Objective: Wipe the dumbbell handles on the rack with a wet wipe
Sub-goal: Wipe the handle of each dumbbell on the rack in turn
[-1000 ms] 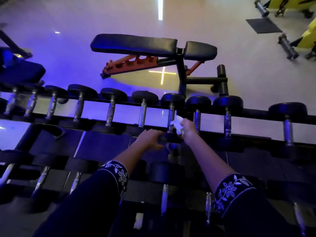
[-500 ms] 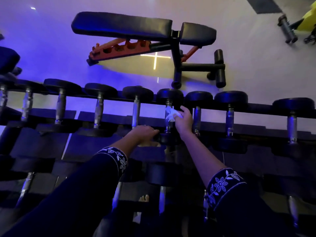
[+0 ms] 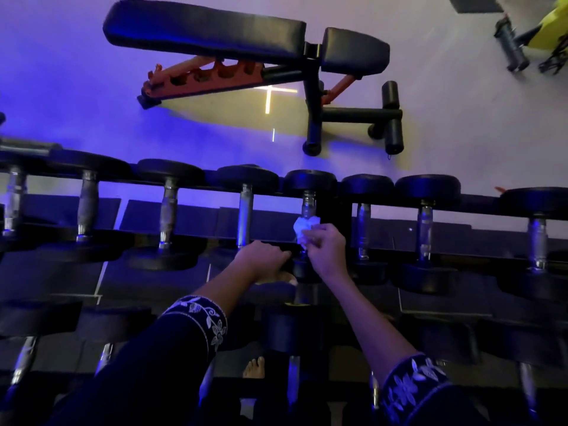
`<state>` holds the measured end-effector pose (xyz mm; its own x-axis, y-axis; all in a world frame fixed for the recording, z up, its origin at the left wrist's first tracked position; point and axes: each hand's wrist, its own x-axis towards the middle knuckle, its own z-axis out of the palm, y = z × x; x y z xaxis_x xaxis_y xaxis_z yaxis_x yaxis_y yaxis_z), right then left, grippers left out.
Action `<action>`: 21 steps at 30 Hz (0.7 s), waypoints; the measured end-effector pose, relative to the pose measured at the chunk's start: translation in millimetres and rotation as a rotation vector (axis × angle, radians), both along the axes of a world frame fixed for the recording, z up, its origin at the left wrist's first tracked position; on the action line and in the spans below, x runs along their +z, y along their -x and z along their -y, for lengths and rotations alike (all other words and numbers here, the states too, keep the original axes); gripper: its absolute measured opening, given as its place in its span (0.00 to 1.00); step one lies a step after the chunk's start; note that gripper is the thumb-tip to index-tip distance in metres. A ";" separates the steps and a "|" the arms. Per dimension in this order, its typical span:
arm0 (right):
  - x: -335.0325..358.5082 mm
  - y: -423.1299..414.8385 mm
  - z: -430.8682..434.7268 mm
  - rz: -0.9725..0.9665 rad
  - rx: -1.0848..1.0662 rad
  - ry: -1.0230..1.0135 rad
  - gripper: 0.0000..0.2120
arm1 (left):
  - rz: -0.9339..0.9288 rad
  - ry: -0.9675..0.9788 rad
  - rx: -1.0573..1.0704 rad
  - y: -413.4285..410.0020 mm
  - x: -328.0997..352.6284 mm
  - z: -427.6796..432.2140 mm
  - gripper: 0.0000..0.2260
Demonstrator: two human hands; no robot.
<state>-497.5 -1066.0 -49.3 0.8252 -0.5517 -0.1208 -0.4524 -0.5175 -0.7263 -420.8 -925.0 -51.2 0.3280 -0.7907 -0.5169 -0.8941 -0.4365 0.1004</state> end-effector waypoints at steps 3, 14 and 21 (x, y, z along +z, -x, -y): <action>13.4 -56.7 17.4 0.103 -0.155 0.040 0.07 | 0.014 0.011 -0.003 -0.2 -3.0 -0.9 0.35; -4.4 -4.6 6.8 -0.016 -0.133 -0.026 0.05 | 0.033 0.018 -0.016 -0.7 -6.6 0.0 0.38; 8.1 -59.9 33.2 0.013 -0.290 -0.132 0.05 | 0.037 0.005 -0.012 -1.0 -6.8 1.1 0.38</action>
<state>-437.7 -1099.1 -41.2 0.6379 -0.7442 -0.1980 -0.5577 -0.2692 -0.7852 -419.8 -926.1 -58.0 0.3373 -0.7973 -0.5005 -0.9023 -0.4254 0.0697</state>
